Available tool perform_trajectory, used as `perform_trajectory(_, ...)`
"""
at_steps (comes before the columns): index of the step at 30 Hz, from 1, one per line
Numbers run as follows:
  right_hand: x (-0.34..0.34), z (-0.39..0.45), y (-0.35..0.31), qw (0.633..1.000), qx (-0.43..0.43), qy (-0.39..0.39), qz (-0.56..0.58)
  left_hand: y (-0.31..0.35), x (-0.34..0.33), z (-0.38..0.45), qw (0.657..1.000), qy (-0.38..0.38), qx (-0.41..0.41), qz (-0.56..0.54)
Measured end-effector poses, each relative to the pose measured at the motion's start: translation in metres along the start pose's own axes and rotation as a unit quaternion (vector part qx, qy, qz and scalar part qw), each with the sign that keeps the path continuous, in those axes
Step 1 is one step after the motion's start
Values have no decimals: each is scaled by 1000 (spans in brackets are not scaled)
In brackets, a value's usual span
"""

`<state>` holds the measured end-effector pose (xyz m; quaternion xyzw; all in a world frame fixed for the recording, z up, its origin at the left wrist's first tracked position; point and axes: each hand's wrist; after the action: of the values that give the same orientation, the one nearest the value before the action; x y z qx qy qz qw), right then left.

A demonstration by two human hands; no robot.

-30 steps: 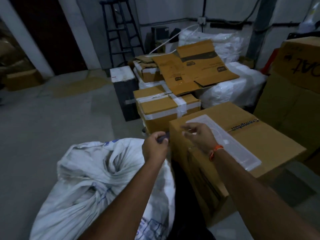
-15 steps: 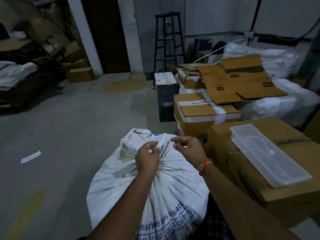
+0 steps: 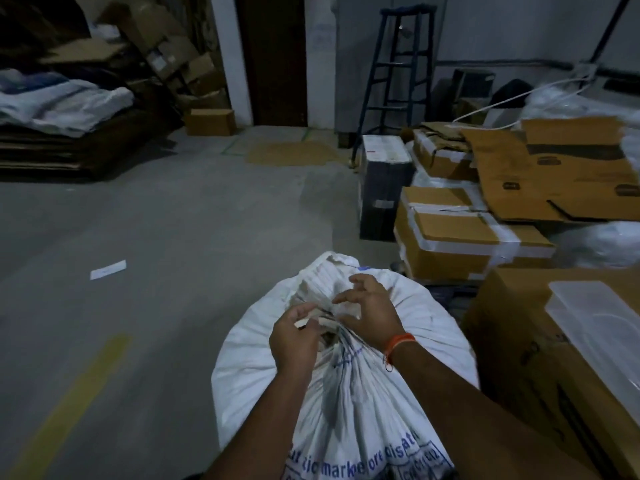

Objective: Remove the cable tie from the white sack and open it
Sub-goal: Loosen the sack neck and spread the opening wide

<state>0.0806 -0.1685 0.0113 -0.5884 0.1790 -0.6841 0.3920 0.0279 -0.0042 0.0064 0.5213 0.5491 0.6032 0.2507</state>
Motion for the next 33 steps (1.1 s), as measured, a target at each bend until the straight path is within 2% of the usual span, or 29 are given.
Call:
perform_trajectory(6, -21, 28, 13, 999, -19, -19, -26, -21, 6, 22, 994, 3, 38, -98)
perform_trajectory(9, -21, 24, 26, 999, 6, 33, -19, -14, 6, 29, 981, 1, 87, -171)
perform_trajectory(12, 2, 5, 29, 996, 16, 81, 16, 12, 4, 22, 967, -36, 125, -218)
perform_trajectory(15, 16, 5, 31, 995, 34, 88, 28, 35, 5, 28, 954, -79, 160, -241)
perform_trajectory(24, 3, -4, 33, 996, 62, 57, 36, 61, 3, 63, 961, -139, 145, -189)
perform_trajectory(30, -2, -5, 31, 996, 76, 36, 37, 49, -3, 66, 957, -107, 138, -230)
perform_trajectory(33, 6, -6, 28, 989, 26, 78, 127, 35, -6, 65, 958, -95, 139, -231)
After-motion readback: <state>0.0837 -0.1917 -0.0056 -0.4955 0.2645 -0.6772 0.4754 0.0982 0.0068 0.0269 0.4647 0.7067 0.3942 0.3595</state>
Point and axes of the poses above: each hand's wrist, its own z-axis towards the middle knuckle, its own x-axis out of the back of the hand, y = z × x, and after that the axes turned 12 degrees about z, right-handed
